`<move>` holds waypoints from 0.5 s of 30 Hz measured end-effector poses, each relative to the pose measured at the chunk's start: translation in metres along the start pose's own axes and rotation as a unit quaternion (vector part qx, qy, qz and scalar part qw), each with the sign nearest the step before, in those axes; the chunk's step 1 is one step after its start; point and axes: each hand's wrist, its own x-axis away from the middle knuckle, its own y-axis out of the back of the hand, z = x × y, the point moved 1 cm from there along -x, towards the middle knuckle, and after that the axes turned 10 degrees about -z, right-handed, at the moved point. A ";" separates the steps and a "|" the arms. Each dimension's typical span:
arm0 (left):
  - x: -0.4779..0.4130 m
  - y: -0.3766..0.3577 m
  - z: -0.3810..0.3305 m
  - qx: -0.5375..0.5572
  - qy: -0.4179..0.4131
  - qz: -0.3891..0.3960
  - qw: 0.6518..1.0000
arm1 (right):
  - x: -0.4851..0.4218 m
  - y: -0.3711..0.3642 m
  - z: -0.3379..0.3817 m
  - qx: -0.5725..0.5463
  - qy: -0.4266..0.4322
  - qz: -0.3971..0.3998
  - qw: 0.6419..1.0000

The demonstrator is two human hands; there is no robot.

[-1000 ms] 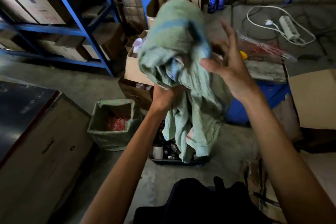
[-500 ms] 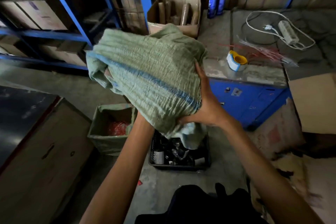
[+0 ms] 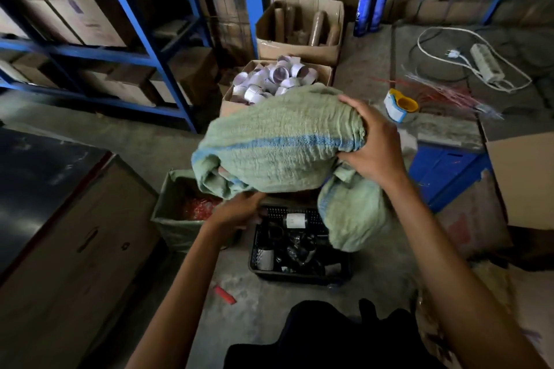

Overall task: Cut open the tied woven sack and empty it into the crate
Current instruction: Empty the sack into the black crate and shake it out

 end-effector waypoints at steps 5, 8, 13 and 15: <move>-0.001 0.016 0.048 -0.036 -0.012 -0.150 0.988 | -0.003 0.004 0.038 0.098 0.084 0.017 0.992; 0.016 0.034 0.039 -0.045 -0.122 -0.301 0.945 | 0.003 0.001 0.065 0.095 0.117 0.031 0.988; 0.031 0.054 0.014 -0.065 -0.411 -0.230 0.880 | 0.014 -0.005 0.121 -0.285 0.087 0.122 0.947; 0.041 0.058 0.014 0.041 -0.483 -0.208 0.850 | 0.026 -0.014 0.144 -0.401 -0.005 0.102 0.911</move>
